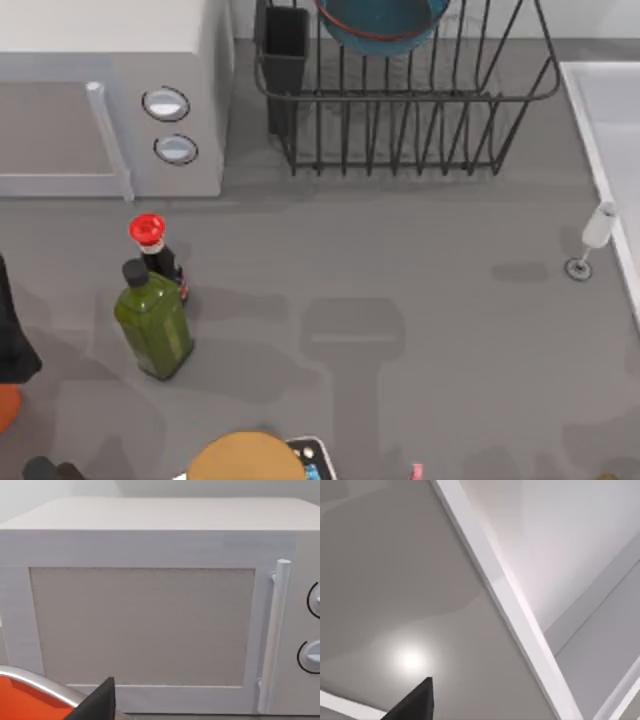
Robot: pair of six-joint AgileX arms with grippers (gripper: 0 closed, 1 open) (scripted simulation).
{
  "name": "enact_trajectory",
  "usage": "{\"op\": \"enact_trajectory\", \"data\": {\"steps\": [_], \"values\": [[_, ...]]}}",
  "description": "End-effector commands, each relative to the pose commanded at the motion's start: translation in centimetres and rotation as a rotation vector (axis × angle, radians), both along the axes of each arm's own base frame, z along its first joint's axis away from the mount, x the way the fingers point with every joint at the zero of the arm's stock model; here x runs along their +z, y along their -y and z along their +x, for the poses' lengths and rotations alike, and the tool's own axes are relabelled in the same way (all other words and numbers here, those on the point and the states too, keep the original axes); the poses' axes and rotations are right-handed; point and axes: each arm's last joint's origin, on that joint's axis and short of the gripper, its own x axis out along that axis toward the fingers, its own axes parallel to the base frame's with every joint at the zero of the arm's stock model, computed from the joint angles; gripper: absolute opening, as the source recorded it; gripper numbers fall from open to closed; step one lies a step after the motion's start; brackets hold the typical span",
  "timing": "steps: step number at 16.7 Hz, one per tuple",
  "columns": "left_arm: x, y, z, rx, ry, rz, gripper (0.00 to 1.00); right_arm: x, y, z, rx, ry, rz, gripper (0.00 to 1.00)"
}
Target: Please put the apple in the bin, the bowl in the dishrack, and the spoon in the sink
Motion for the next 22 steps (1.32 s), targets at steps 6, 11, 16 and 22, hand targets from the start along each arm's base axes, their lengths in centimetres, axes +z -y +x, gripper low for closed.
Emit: {"op": "enact_trajectory", "data": {"steps": [6,11,16,22], "values": [[0.0,0.0,0.0,0.000,0.000,0.000,1.00,0.3,2.5,2.8,0.491,-0.460,-0.175,1.00],[0.0,0.0,0.0,0.000,0.000,0.000,1.00,0.1,4.1,4.3,0.764,-0.644,-0.152,1.00],[0.0,0.0,0.0,0.000,0.000,0.000,1.00,0.0,4.4,4.6,0.817,-0.673,-0.140,1.00],[0.0,0.0,0.0,0.000,0.000,0.000,1.00,-1.7,4.4,4.8,0.818,-0.677,-0.136,1.00]]}}
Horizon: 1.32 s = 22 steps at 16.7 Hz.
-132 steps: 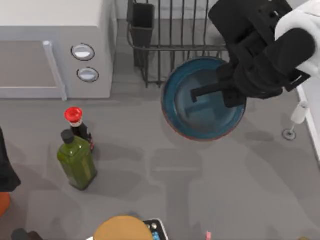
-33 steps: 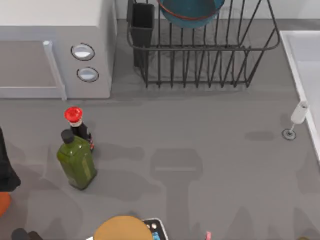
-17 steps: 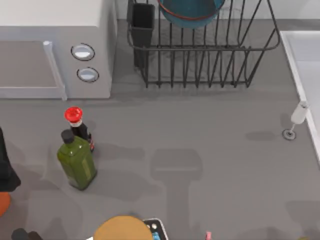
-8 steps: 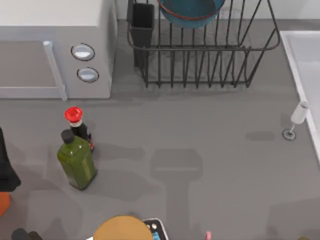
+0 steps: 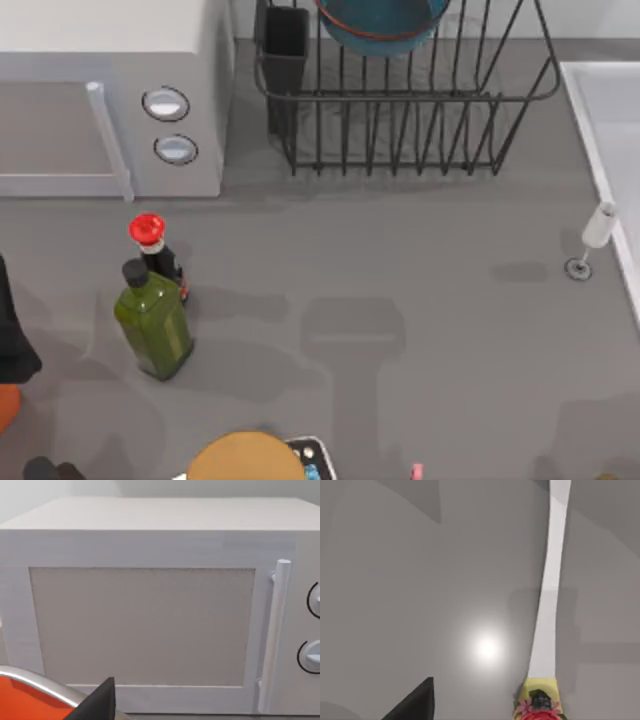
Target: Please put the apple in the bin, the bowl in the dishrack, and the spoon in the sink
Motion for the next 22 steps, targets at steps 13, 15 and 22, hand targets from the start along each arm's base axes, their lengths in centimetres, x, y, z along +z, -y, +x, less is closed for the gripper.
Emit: {"op": "enact_trajectory", "data": {"steps": [13,15,22], "values": [[0.0,0.0,0.0,0.000,0.000,0.000,1.00,-8.3,0.0,-0.2,0.000,0.005,-0.002,1.00],[0.0,0.0,0.0,0.000,0.000,0.000,1.00,-8.3,0.0,-0.2,0.000,0.005,-0.002,0.85],[0.0,0.0,0.0,0.000,0.000,0.000,1.00,-8.3,0.0,-0.2,0.000,0.005,-0.002,0.32]]}}
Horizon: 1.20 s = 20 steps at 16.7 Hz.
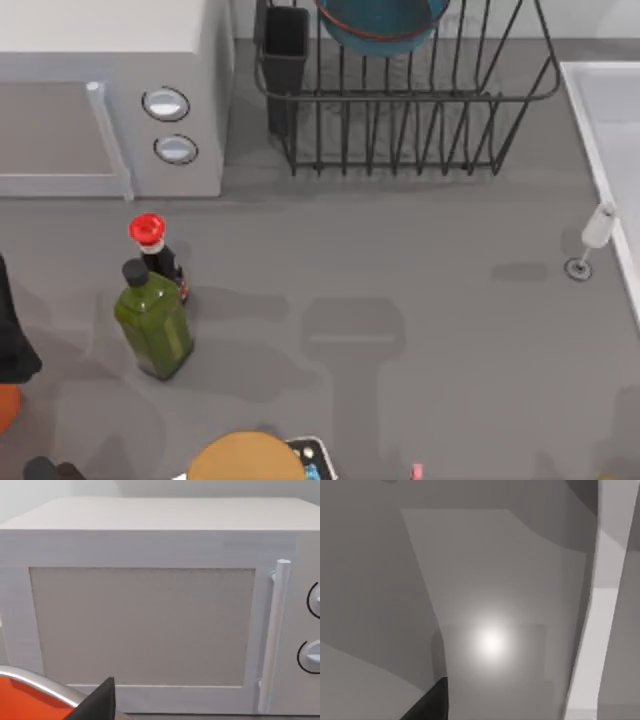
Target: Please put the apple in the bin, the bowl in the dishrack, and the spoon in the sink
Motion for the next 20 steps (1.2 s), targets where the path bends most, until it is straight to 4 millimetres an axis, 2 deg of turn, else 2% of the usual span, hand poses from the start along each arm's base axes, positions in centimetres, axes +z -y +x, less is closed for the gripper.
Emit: {"op": "enact_trajectory", "data": {"steps": [4,5,12,13,16,20], "values": [[0.0,0.0,0.0,0.000,0.000,0.000,1.00,0.0,0.0,0.0,0.000,0.000,0.000,0.02],[0.0,0.0,0.0,0.000,0.000,0.000,1.00,0.0,0.0,0.0,0.000,0.000,0.000,0.00],[0.0,0.0,0.0,0.000,0.000,0.000,1.00,0.0,0.0,0.0,0.000,0.000,0.000,0.00],[0.0,0.0,0.0,0.000,0.000,0.000,1.00,2.2,-0.1,0.2,-0.029,0.013,-0.039,0.00],[0.0,0.0,0.0,0.000,0.000,0.000,1.00,3.0,0.1,0.5,-0.024,0.017,-0.041,0.00],[0.0,0.0,0.0,0.000,0.000,0.000,1.00,6.7,0.2,0.8,-0.019,-0.002,-0.035,0.00]]}}
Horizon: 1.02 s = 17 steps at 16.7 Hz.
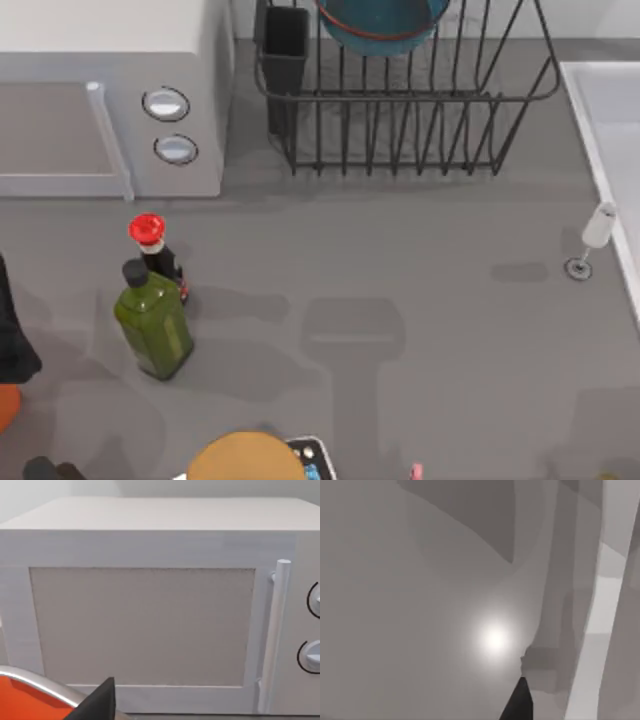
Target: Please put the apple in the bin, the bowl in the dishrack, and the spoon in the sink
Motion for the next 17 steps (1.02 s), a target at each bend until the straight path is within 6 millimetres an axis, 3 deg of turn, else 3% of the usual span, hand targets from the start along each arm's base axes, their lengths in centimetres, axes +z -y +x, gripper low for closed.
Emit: {"op": "enact_trajectory", "data": {"steps": [5,12,17], "values": [[0.0,0.0,0.0,0.000,0.000,0.000,1.00,4.9,-0.2,-0.5,-0.006,0.009,-0.002,0.00],[0.0,0.0,0.0,0.000,0.000,0.000,1.00,5.4,-0.2,-0.4,-0.013,0.009,-0.004,0.00],[0.0,0.0,0.0,0.000,0.000,0.000,1.00,8.2,1.4,2.0,-0.058,-0.052,-0.013,0.00]]}}
